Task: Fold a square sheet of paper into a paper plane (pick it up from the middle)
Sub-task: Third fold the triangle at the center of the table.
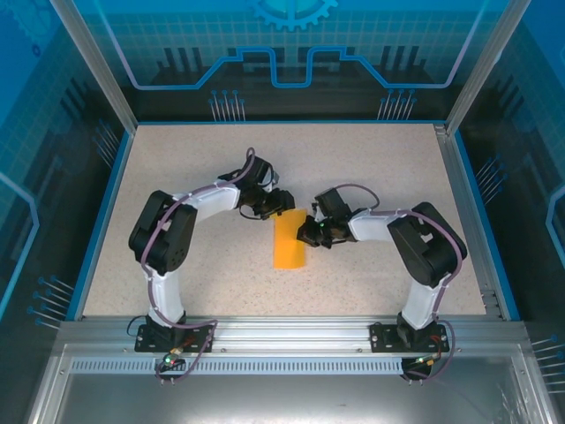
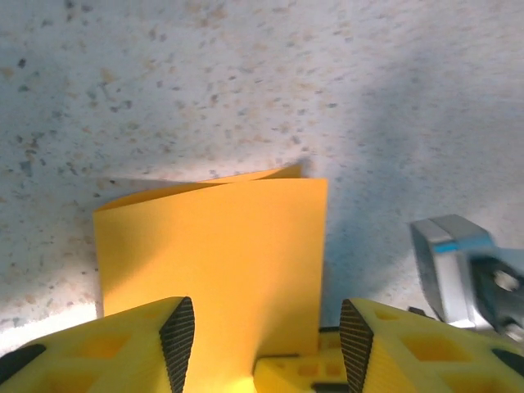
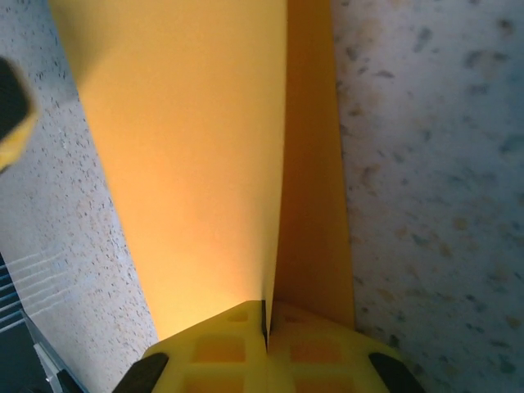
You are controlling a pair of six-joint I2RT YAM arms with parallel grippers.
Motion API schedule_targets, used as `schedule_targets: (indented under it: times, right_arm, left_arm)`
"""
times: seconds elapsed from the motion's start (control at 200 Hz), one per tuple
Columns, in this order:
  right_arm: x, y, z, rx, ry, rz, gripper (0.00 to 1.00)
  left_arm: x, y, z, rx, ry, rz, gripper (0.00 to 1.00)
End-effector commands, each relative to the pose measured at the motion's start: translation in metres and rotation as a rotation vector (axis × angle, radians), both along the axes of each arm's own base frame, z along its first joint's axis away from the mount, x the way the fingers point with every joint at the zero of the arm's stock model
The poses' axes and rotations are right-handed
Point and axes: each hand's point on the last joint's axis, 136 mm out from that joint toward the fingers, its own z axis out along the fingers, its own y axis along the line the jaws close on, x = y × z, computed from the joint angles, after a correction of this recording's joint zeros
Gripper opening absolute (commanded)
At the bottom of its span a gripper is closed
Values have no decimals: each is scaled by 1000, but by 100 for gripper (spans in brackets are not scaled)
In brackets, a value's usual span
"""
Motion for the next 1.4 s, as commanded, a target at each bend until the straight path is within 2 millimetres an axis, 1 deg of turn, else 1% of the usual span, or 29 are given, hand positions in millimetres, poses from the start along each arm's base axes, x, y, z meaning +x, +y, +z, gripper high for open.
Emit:
schedule_targets:
  times: [0.0, 0.165, 0.37, 0.59, 0.635, 0.65, 0.7, 0.805, 0.895, 1.015, 1.14, 1.155, 1.205, 1.305, 1.396]
  right_arm:
    - [7, -9, 12, 8, -33, -75, 5]
    - [5, -12, 14, 1, -34, -82, 6]
    - [5, -14, 10, -6, -17, -106, 7]
    - [6, -4, 16, 21, 3, -73, 11]
    - [7, -4, 18, 23, 3, -68, 13]
    - [6, -3, 18, 22, 5, -66, 13]
    - [6, -3, 18, 22, 11, -62, 16]
    - [3, -1, 17, 32, 24, -52, 19]
    - [2, -1, 18, 34, 29, -51, 19]
    - [0, 0, 19, 43, 40, -45, 19]
    - [-2, -1, 18, 42, 51, -40, 20]
    - [4, 4, 26, 54, 33, -39, 20]
    - [5, 6, 28, 61, 32, -34, 20]
    - [6, 7, 28, 69, 40, -30, 19]
    - [8, 8, 29, 73, 40, -28, 18]
  left_arm:
    - [-9, -1, 25, -34, -84, -50, 54]
    - [-22, 2, 30, -33, -131, -54, 55]
    - [-35, 8, 35, -27, -201, -47, 54]
    - [-54, 2, 58, -36, -402, -121, 55]
    - [-56, 0, 66, -51, -462, -133, 55]
    - [-59, 0, 65, -55, -477, -140, 55]
    - [-62, -1, 71, -69, -550, -150, 56]
    - [-73, -2, 77, -82, -655, -191, 58]
    - [-88, -9, 78, -70, -741, -276, 58]
    - [-116, -24, 72, -34, -820, -427, 58]
    - [-143, -36, 55, 33, -878, -583, 57]
    - [-146, -37, 54, 40, -880, -597, 57]
    - [-151, -38, 48, 68, -884, -631, 57]
    - [-166, -42, 25, 170, -862, -749, 57]
    - [-175, -46, 7, 262, -862, -826, 57]
